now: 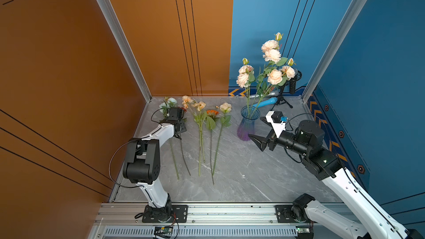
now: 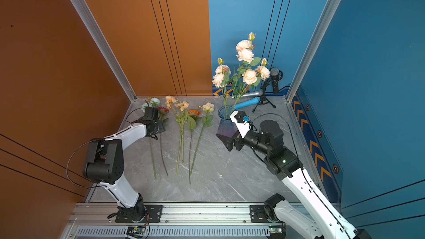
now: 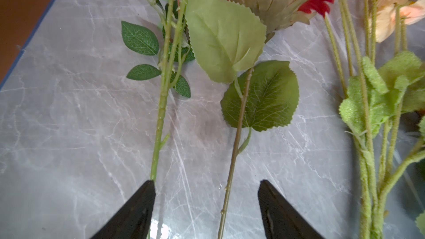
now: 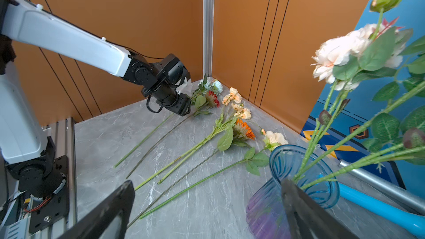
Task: Place the pink flowers into the vase
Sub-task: Adjust the flower at the center of the board.
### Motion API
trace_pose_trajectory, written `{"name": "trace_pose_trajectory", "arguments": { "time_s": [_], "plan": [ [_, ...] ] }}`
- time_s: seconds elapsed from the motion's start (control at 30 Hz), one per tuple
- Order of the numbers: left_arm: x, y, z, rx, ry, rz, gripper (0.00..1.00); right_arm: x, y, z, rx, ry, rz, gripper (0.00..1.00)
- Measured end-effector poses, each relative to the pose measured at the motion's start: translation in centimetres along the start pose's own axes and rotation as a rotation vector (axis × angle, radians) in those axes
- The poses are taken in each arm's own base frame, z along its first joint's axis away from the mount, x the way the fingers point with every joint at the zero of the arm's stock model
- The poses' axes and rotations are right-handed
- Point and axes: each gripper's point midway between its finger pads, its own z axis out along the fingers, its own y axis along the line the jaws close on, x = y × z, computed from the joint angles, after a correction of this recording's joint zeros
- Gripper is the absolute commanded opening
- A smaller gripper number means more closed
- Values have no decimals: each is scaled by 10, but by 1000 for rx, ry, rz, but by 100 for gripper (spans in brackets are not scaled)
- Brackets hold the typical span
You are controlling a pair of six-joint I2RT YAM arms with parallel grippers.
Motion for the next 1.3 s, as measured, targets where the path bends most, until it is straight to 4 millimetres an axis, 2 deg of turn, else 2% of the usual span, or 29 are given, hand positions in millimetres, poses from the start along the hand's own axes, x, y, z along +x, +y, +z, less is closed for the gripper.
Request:
{"name": "trace_pose_trajectory", "arguments": {
  "time_s": [0.23,0.33,0.5,0.73,1.0,1.3],
  "plan": [
    [12,-4,15,7,75,31,54,7,15,-13,-46,-15,13,100],
    [15,-6,19,11,99,43,50,7,18,-18,-50,-18,12,100],
    [14,-10,24,9,124,55,39,12,21,-22,-54,-5,18,100],
    [16,-13,30,7,163,64,36,16,23,-26,-54,0,20,100],
    [10,-24,40,26,193,101,15,18,22,-26,-51,7,23,100],
    [-13,-32,35,40,163,127,12,18,21,-26,-46,9,23,100]
  ]
}}
